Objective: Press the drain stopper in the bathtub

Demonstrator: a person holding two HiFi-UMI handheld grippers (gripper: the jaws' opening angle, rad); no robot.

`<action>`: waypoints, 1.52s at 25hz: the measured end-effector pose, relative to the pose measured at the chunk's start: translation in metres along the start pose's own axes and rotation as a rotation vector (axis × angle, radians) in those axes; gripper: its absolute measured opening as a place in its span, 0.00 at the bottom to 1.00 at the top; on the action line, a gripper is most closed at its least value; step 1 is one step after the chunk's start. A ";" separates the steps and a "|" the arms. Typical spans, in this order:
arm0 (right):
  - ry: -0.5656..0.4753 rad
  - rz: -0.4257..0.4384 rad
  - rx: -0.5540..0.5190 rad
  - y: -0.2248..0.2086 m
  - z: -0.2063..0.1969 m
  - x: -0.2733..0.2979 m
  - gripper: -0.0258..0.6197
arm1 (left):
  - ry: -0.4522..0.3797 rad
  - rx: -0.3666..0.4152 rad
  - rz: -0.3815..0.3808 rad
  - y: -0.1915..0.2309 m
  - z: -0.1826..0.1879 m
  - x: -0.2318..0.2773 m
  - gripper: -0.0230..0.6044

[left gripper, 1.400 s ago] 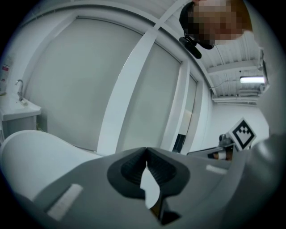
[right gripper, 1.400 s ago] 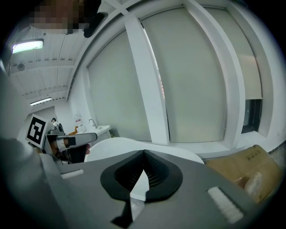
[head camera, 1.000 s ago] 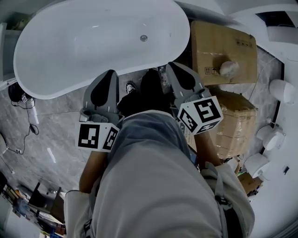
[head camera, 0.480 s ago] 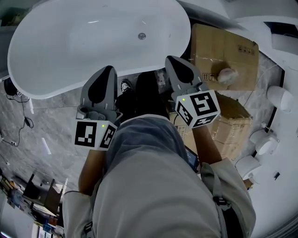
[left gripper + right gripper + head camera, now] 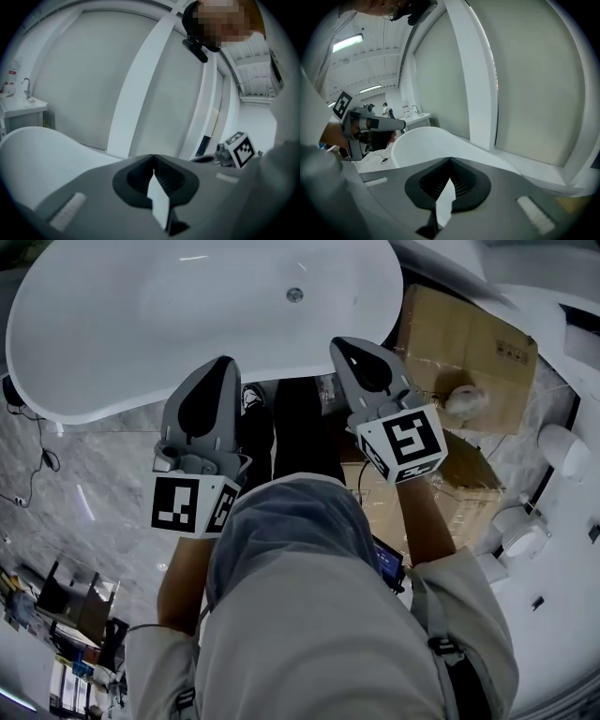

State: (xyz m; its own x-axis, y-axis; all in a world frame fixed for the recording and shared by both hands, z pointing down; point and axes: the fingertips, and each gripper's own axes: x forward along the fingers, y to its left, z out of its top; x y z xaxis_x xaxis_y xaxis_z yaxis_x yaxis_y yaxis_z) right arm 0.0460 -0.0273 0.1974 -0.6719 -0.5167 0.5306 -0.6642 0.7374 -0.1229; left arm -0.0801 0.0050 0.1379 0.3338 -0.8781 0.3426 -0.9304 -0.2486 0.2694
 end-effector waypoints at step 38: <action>0.040 0.031 0.073 -0.113 -0.143 0.190 0.03 | 0.117 -0.023 0.129 0.085 -0.139 0.142 0.04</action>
State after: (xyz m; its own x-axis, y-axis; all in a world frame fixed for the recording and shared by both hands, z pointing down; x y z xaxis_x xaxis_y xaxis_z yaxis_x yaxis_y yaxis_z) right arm 0.0401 -0.1465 0.4323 -0.6798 -0.4756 0.5582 -0.6666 0.7181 -0.2000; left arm -0.0904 -0.0841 0.3349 0.2289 -0.8481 0.4778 -0.9633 -0.1267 0.2366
